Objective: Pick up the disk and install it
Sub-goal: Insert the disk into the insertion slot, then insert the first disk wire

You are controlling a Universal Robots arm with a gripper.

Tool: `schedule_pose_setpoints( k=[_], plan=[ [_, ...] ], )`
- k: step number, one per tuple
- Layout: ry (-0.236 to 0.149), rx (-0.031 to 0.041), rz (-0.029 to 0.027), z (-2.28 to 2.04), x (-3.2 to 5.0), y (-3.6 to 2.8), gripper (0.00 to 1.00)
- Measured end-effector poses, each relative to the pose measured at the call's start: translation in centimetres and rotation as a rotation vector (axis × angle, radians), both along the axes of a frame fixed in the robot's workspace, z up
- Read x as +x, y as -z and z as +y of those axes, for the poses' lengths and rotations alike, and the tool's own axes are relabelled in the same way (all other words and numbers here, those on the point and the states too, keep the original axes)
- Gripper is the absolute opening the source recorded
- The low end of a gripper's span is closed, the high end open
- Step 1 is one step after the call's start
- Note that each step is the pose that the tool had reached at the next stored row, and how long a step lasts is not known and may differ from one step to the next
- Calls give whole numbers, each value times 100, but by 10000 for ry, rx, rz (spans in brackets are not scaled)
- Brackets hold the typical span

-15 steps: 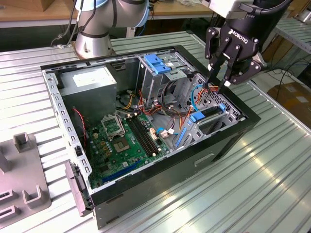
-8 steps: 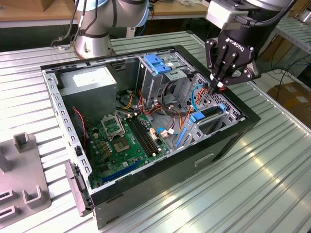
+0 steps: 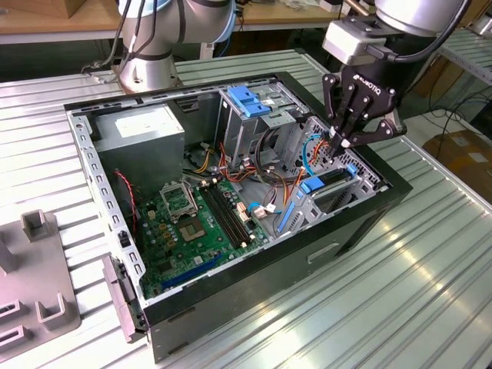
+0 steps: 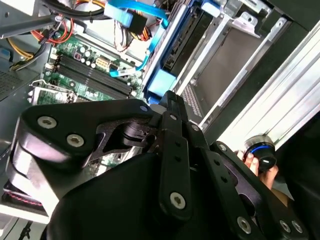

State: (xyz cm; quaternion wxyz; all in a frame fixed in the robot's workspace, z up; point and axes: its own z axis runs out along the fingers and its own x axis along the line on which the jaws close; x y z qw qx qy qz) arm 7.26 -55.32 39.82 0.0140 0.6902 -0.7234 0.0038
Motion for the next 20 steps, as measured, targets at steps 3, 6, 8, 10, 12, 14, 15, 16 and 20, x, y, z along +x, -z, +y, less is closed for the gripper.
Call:
schedule_pose_setpoints(
  k=[3,6,8,10,12,14,15,16,20],
  plan=[
    [0,-1,0,0,64,56,11],
    [0,1,-17,0,98,91,11],
    [0,0,-27,0,111,119,11],
    [1,-2,-28,-1,111,120,11],
    [0,-1,-30,-1,112,120,11],
    [0,0,-31,-1,112,120,11],
    [0,0,-31,-1,112,120,11],
    [0,0,-31,-1,112,121,11],
    [0,-1,-31,-2,147,121,11]
  ],
)
